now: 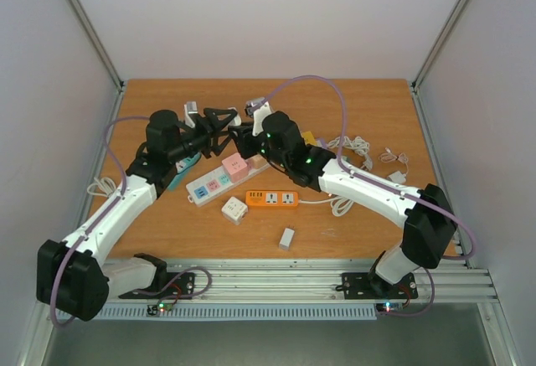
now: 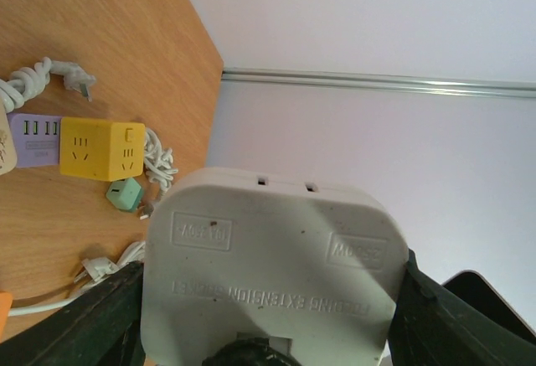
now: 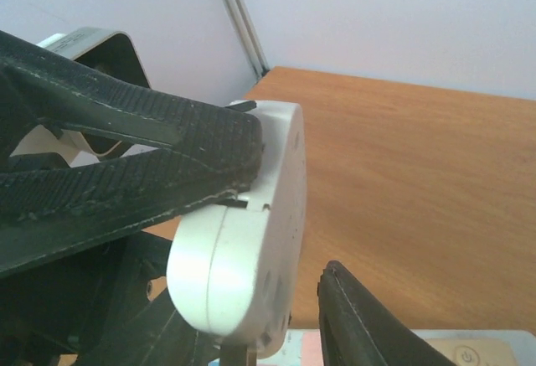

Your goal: Insert the plug

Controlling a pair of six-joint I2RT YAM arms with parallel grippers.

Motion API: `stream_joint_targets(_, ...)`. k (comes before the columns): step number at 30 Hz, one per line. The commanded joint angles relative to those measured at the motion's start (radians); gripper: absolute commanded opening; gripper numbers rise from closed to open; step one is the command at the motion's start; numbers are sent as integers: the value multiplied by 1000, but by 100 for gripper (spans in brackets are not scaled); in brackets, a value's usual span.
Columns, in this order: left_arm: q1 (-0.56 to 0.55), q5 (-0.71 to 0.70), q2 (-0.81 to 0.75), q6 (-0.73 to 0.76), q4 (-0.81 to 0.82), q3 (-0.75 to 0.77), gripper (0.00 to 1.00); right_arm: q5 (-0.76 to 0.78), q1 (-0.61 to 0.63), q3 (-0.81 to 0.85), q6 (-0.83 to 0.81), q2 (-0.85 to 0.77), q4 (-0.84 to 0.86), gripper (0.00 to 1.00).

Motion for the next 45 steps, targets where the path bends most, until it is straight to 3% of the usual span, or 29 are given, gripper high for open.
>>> stream_joint_targets(1, -3, 16, -38, -15, 60, -5, 64, 6, -5, 22, -17, 13, 73, 32)
stream_joint_targets(6, -3, 14, -44, 16, 47, 8, 80, -60, -18, -17, 6, -20, 119, 25)
stream_joint_targets(10, 2, 31, -53, 157, -26, 63, 99, -251, -84, -36, 52, -70, 110, 25)
stream_joint_targets(12, 6, 94, -49, 269, -54, 110, 99, -412, -137, -25, 82, -89, 64, 26)
stream_joint_targets(16, 8, 215, -10, 593, -300, 255, 99, -694, -241, -26, 180, -122, 17, 25)
stream_joint_targets(19, 8, 241, -8, 688, -375, 294, 99, -785, -284, -32, 254, -138, -1, 24)
stream_joint_targets(23, 8, 269, -27, 687, -331, 281, 99, -853, -311, -54, 372, -153, 39, 25)
stream_joint_targets(28, 8, 161, -23, 710, -420, 267, 99, -781, -314, -11, 349, -117, -132, 24)
stream_joint_targets(32, 7, 50, -12, 772, -516, 261, 99, -603, -311, -30, 254, -110, -278, 28)
stream_joint_targets(37, 8, -46, -7, 840, -583, 247, 98, -425, -288, -68, 160, -103, -430, 50)
stream_joint_targets(45, 7, -108, -6, 899, -633, 241, 97, -289, -140, -139, -19, -46, -488, 68)
